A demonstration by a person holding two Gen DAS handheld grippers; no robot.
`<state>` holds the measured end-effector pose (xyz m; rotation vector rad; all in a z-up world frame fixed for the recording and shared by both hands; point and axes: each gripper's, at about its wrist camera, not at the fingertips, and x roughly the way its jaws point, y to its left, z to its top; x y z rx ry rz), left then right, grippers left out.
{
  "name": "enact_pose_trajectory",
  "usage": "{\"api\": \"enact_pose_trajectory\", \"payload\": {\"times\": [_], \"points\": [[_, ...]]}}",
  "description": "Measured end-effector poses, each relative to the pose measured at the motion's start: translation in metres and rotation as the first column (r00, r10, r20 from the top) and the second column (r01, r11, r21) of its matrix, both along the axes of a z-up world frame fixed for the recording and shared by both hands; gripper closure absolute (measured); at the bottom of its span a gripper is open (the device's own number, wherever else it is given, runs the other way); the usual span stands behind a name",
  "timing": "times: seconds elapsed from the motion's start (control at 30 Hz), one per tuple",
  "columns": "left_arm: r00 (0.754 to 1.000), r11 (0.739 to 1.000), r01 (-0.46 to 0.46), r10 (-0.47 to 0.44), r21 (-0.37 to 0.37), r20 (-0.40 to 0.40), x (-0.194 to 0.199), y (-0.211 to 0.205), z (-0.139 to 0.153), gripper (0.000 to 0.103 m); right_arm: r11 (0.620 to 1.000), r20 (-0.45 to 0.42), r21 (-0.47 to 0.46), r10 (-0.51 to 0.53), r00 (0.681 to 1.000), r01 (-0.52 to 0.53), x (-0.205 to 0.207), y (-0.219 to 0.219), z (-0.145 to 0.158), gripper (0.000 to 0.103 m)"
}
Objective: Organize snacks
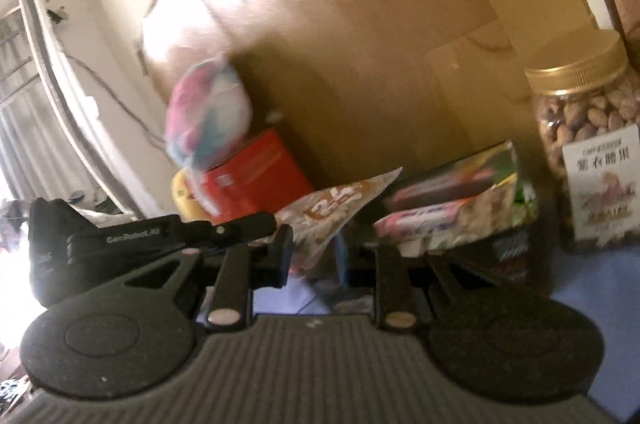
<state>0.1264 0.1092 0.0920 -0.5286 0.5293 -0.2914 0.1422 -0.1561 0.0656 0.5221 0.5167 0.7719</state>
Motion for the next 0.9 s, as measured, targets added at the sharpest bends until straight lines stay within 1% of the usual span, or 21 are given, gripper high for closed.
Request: {"api": "enact_pose_trajectory", "payload": {"times": [0.07,0.1,0.13,0.17,0.2,0.27,0.3,0.37,0.43,0.57,0.63,0.7,0.8,0.87,0.9], "points": [[1.000,0.999,-0.022,0.022,0.023,-0.011,0.014,-0.004,-0.009,0.087,0.999,0.020,-0.038,-0.019,1.000,0.020,0.009,0.006,-0.006,0.077],[0.999,0.998,-0.036,0.037,0.047,-0.012,0.019,-0.007,-0.013,0.086,0.997,0.036,-0.066,-0.027,0.999,0.030,0.012,0.011,-0.010,0.077],[0.998,0.995,-0.055,0.056,0.081,-0.012,0.023,-0.011,-0.017,0.084,0.995,0.049,-0.091,-0.031,0.998,0.036,0.015,0.015,-0.013,0.075],[0.997,0.991,-0.070,0.071,0.117,-0.010,0.026,-0.014,-0.020,0.083,0.992,0.058,-0.117,-0.037,0.998,0.044,0.017,0.025,-0.015,0.069],[0.997,0.986,-0.081,0.082,0.147,-0.004,0.028,-0.018,-0.023,0.083,0.988,0.072,-0.149,-0.038,0.997,0.048,0.019,0.032,-0.019,0.065],[0.997,0.982,-0.082,0.082,0.172,0.003,0.028,-0.022,-0.028,0.075,0.976,0.106,-0.204,-0.050,0.993,0.071,0.019,0.042,-0.027,0.057],[0.996,0.979,-0.087,0.087,0.186,0.007,0.027,-0.024,-0.030,0.068,0.970,0.128,-0.230,-0.054,0.990,0.083,0.016,0.045,-0.030,0.057],[0.994,0.971,-0.106,0.103,0.216,0.026,0.022,-0.027,-0.028,0.067,0.954,0.185,-0.276,-0.064,0.981,0.114,0.008,0.049,-0.028,0.053],[0.994,0.969,-0.111,0.104,0.223,0.042,0.014,-0.028,-0.021,0.067,0.956,0.208,-0.265,-0.074,0.975,0.129,0.006,0.048,-0.023,0.053],[0.995,0.973,-0.097,0.086,0.210,0.058,-0.016,-0.024,-0.008,0.067,0.971,0.155,-0.215,-0.069,0.986,0.102,-0.008,0.035,-0.017,0.053],[0.996,0.974,-0.079,0.071,0.211,0.045,-0.033,-0.023,-0.008,0.067,0.977,0.116,-0.206,-0.039,0.993,0.062,-0.024,0.030,-0.020,0.053],[0.999,0.979,-0.043,0.043,0.202,0.004,-0.052,-0.020,-0.014,0.067,0.977,0.033,-0.214,0.013,0.999,-0.006,-0.038,0.027,-0.028,0.053],[0.998,0.979,0.000,0.012,0.204,-0.060,-0.076,-0.015,-0.031,0.067,0.974,-0.093,-0.195,0.095,0.991,-0.112,-0.057,0.026,-0.044,0.052],[0.994,0.978,0.005,0.018,0.210,-0.107,-0.090,-0.014,-0.045,0.067,0.954,-0.153,-0.239,0.144,0.978,-0.178,-0.069,0.036,-0.051,0.052],[0.991,0.981,0.014,0.012,0.195,-0.131,-0.100,-0.012,-0.051,0.067,0.940,-0.158,-0.284,0.148,0.976,-0.188,-0.078,0.042,-0.052,0.052]]}}
